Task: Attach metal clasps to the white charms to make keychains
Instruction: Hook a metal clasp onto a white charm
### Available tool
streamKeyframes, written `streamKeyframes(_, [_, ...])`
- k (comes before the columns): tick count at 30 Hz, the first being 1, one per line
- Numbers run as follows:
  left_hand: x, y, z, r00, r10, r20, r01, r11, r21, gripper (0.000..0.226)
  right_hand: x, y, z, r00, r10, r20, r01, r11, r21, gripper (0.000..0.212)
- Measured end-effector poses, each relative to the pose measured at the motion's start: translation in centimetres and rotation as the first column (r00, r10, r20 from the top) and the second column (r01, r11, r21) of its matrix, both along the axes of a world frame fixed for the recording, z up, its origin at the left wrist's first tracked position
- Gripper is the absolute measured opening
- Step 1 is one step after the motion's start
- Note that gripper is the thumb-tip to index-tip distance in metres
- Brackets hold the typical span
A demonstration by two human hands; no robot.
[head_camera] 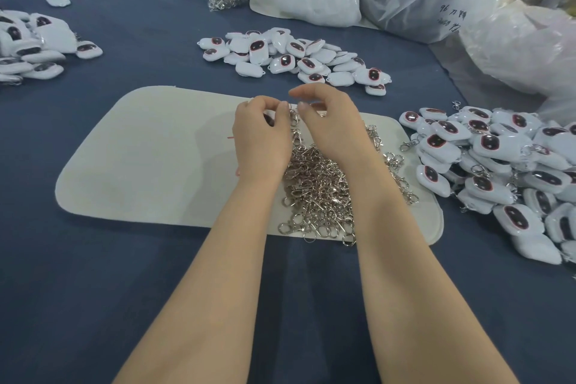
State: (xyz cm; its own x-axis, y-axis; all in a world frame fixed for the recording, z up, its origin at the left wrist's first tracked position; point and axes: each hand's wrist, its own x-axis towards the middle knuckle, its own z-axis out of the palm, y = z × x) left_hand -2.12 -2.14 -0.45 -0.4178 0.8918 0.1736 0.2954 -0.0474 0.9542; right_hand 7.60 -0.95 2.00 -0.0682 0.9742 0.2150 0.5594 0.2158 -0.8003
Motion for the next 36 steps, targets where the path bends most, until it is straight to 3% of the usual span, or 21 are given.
streamKeyframes(5, [0.2,-0.3,0.0,0.982,0.003,-0.189,0.006,0.999,0.046,0.015,-0.4,-0.2,0.2,0.996,0.086,0.014,-0.085,0.995,-0.046,0.024])
streamKeyframes(12, [0.4,-0.5,0.1,0.972,-0.003,-0.234,0.018,0.998,0.059,0.016,-0.6,0.0,-0.1,0.999,-0.014,-0.041,0.011,0.998,-0.065,0.012])
streamKeyframes(20, [0.4,-0.4,0.2,0.989,-0.001,-0.148,0.009,0.998,0.055,0.014,-1.2,-0.2,0.2,0.989,-0.066,-0.129,0.057,0.996,-0.071,0.012])
streamKeyframes(36, [0.3,-0.2,0.0,0.996,-0.001,-0.089,0.002,1.0,0.015,0.014,-0.6,-0.2,-0.1,1.0,-0.024,0.01,0.023,0.996,0.089,0.01])
